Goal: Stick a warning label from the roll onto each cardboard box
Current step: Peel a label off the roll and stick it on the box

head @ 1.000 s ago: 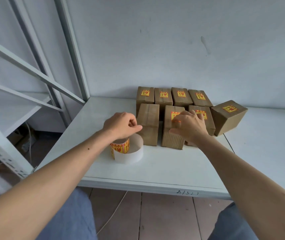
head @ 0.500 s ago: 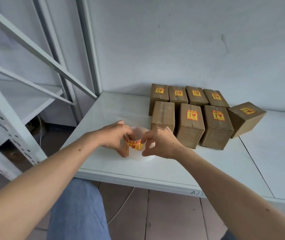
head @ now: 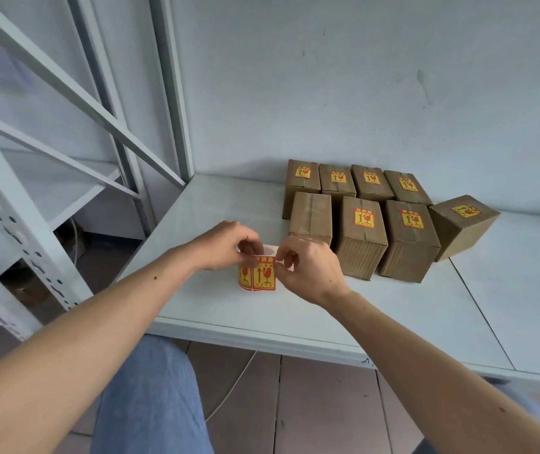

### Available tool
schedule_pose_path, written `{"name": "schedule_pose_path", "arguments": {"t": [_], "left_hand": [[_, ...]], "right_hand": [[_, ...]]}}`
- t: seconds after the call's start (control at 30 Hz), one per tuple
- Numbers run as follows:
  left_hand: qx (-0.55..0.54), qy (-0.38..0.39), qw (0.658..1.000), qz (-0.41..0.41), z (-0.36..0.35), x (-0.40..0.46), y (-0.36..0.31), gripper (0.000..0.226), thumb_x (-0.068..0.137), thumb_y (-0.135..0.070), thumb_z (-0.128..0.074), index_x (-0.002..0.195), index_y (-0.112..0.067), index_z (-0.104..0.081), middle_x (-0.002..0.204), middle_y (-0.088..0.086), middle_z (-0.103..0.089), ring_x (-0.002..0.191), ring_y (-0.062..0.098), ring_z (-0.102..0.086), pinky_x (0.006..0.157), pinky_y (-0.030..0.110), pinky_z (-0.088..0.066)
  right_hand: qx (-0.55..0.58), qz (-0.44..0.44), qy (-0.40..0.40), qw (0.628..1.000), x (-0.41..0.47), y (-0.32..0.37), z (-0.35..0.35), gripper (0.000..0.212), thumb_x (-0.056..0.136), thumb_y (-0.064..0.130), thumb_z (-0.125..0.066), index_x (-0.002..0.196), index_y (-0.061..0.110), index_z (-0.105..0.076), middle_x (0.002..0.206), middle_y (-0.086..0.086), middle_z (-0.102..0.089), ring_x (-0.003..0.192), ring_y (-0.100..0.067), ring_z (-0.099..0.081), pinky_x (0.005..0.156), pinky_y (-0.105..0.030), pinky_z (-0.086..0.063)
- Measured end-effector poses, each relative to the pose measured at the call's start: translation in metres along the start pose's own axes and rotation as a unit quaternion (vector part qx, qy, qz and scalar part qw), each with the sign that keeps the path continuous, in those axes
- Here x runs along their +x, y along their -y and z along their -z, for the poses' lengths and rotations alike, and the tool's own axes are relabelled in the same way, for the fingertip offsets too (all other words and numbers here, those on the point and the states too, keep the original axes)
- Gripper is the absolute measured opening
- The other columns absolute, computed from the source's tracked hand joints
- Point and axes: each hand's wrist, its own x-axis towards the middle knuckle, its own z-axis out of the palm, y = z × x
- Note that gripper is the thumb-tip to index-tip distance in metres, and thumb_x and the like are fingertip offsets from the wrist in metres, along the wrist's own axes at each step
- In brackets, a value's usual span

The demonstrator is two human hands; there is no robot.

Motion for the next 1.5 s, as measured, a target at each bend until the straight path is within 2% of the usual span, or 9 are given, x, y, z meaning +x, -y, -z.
{"name": "schedule_pose_path", "arguments": {"t": [0.13, 0.27, 0.4, 0.57, 0.87, 1.03, 1.23, 1.37, 1.5], "left_hand": [[-0.064, -0.003, 0.998, 0.009, 0.002, -0.002, -0.004, 0.016, 0.076, -0.009, -0.079, 0.089, -0.016, -0.073, 0.083, 0.0, -0.071, 0.08, 0.011, -0.066, 0.071, 0.02, -0.051], [-0.083, 0.002, 0.996, 0.009, 0.005, -0.004, -0.008, 0.015, 0.076, -0.008, -0.079, 0.086, -0.016, -0.072, 0.081, -0.002, -0.07, 0.077, 0.007, -0.065, 0.069, 0.018, -0.052], [-0.091, 0.003, 0.996, 0.0, 0.006, -0.006, -0.011, 0.015, 0.076, -0.007, -0.079, 0.082, -0.018, -0.072, 0.077, -0.006, -0.068, 0.071, 0.0, -0.063, 0.068, 0.017, -0.051], [-0.109, -0.007, 0.994, 0.003, 0.007, -0.008, -0.012, 0.018, 0.074, -0.009, -0.081, 0.077, -0.023, -0.07, 0.075, -0.007, -0.069, 0.074, 0.008, -0.066, 0.074, 0.03, -0.057], [-0.145, -0.036, 0.988, 0.032, 0.015, -0.017, -0.009, 0.018, 0.07, -0.008, -0.084, 0.083, -0.009, -0.071, 0.07, 0.002, -0.072, 0.064, 0.004, -0.067, 0.055, 0.014, -0.047], [-0.132, -0.054, 0.989, 0.041, 0.017, -0.02, -0.005, 0.018, 0.069, -0.011, -0.085, 0.08, -0.012, -0.072, 0.066, -0.002, -0.072, 0.064, 0.005, -0.068, 0.057, 0.018, -0.05], [0.006, -0.127, 0.989, 0.081, 0.016, -0.021, 0.008, 0.016, 0.07, -0.019, -0.083, 0.081, -0.022, -0.072, 0.062, -0.014, -0.066, 0.069, 0.009, -0.064, 0.063, 0.029, -0.049], [0.221, -0.196, 0.951, 0.095, 0.001, -0.018, 0.008, 0.015, 0.084, -0.022, -0.069, 0.098, -0.019, -0.068, 0.096, -0.003, -0.072, 0.094, 0.024, -0.065, 0.073, 0.03, -0.042], [0.252, -0.151, 0.946, 0.136, -0.021, -0.006, 0.011, 0.019, 0.088, -0.018, -0.06, 0.106, -0.016, -0.059, 0.11, 0.002, -0.066, 0.102, 0.028, -0.062, 0.077, 0.033, -0.045]], "right_hand": [[0.028, -0.069, 0.02, 0.997, -0.001, 0.002, -0.003, 0.03, 0.073, 0.041, -0.076, 0.093, 0.02, -0.069, 0.087, 0.006, -0.07, 0.076, -0.014, -0.065, 0.065, -0.031, -0.055], [0.076, -0.126, 0.032, 0.989, 0.001, 0.003, -0.002, 0.042, 0.071, 0.038, -0.081, 0.104, 0.016, -0.068, 0.094, 0.002, -0.071, 0.083, -0.014, -0.066, 0.073, -0.033, -0.057], [0.113, -0.137, 0.052, 0.983, 0.003, 0.004, 0.0, 0.036, 0.073, 0.032, -0.082, 0.102, 0.015, -0.071, 0.098, 0.001, -0.071, 0.084, -0.013, -0.067, 0.075, -0.033, -0.058], [0.16, -0.15, 0.045, 0.975, 0.003, 0.007, 0.002, 0.029, 0.071, 0.023, -0.084, 0.095, 0.012, -0.071, 0.093, -0.002, -0.073, 0.082, -0.015, -0.07, 0.074, -0.034, -0.06], [0.192, -0.181, 0.01, 0.965, 0.008, 0.012, -0.001, 0.016, 0.07, 0.018, -0.085, 0.073, 0.012, -0.07, 0.081, -0.002, -0.073, 0.076, -0.016, -0.069, 0.071, -0.038, -0.059], [0.2, -0.178, 0.044, 0.962, 0.012, 0.01, 0.0, 0.021, 0.073, 0.02, -0.084, 0.082, 0.007, -0.071, 0.093, -0.003, -0.074, 0.083, -0.016, -0.069, 0.075, -0.038, -0.058], [0.253, -0.222, 0.012, 0.941, 0.02, -0.005, 0.025, 0.019, 0.072, 0.012, -0.082, 0.064, 0.018, -0.066, 0.069, 0.0, -0.072, 0.059, -0.009, -0.064, 0.059, -0.026, -0.051], [0.271, -0.254, -0.025, 0.928, 0.036, -0.026, 0.051, 0.019, 0.073, 0.008, -0.082, 0.085, 0.012, -0.067, 0.084, -0.006, -0.074, 0.072, -0.015, -0.073, 0.061, -0.027, -0.057], [0.248, -0.29, -0.036, 0.924, 0.056, -0.045, 0.068, 0.022, 0.076, 0.008, -0.08, 0.095, 0.009, -0.068, 0.09, -0.006, -0.073, 0.072, -0.012, -0.072, 0.057, -0.022, -0.059]]}}
